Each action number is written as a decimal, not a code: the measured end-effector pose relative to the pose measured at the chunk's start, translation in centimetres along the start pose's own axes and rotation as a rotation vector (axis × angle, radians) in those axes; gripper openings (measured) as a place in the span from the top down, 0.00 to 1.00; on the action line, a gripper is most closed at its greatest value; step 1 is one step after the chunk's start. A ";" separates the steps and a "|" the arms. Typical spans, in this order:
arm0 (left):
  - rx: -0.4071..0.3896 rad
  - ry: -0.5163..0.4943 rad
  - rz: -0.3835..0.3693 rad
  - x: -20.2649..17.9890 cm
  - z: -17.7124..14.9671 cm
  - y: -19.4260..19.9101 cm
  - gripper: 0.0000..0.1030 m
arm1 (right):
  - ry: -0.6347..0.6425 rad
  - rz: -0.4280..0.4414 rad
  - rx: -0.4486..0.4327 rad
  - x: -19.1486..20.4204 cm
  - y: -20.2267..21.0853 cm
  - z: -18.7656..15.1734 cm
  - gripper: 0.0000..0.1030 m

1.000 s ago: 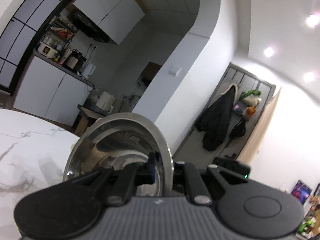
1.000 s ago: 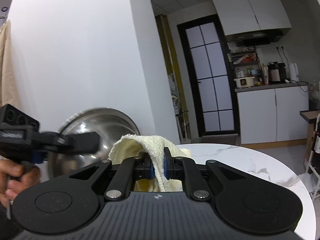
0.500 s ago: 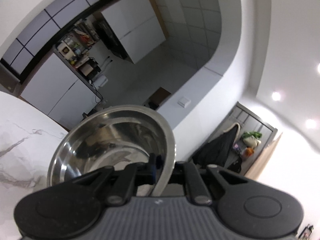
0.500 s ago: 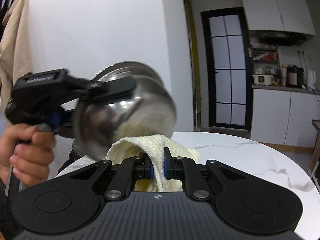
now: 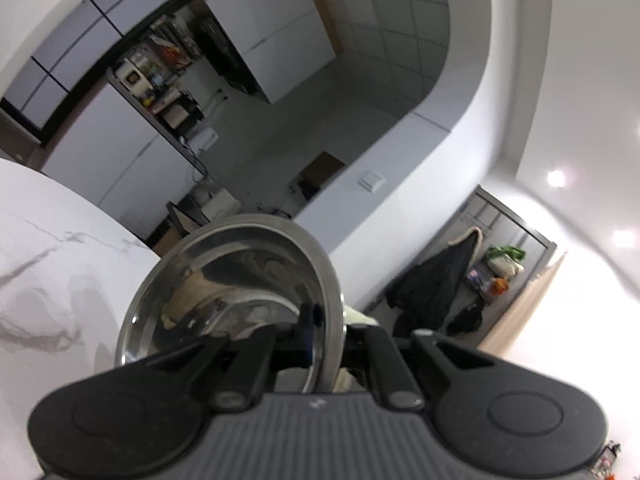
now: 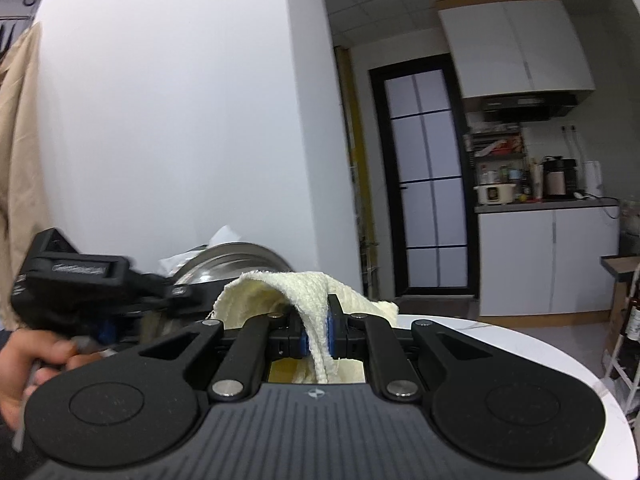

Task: Clean bowl
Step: 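Rotate the bowl with the left gripper while the right gripper wipes its outer wall with the towel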

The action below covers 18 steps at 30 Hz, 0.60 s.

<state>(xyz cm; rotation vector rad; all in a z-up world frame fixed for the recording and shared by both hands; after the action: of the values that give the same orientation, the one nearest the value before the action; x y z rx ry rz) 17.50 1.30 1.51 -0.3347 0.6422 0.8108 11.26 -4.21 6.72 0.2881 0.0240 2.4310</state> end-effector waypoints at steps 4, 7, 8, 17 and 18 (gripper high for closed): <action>0.014 0.001 -0.049 -0.8 -0.4 0.0 0.93 | -0.026 -0.027 -0.007 -1.3 -0.2 -0.1 0.89; 0.006 0.014 -0.074 -0.9 -0.6 0.0 0.91 | -0.046 -0.039 0.009 -1.9 -0.7 -0.4 0.89; 0.002 0.017 -0.077 -0.9 -0.6 0.0 0.91 | -0.050 -0.041 0.018 -2.1 -0.9 -0.6 0.89; -0.087 0.075 -0.140 -0.3 0.4 1.1 0.90 | -0.062 -0.010 0.101 -2.0 -1.9 -2.1 0.89; -0.114 0.089 -0.147 -0.1 0.7 1.4 0.90 | -0.062 -0.003 0.108 -1.9 -1.9 -2.2 0.89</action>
<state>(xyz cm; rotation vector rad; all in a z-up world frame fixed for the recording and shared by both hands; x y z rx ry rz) 16.63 2.53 2.01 -0.5183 0.6480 0.6961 13.44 -3.80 4.03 0.4111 0.1287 2.4201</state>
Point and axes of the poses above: each gripper's, at about its wrist camera, not at the fingertips, and y roughly against the way its jaws point, x to its left, z to its top, the point moved 7 cm from there along -y, roughly the way its jaws point, and after that the axes turned 5 degrees about -y, right-handed, at the moved point
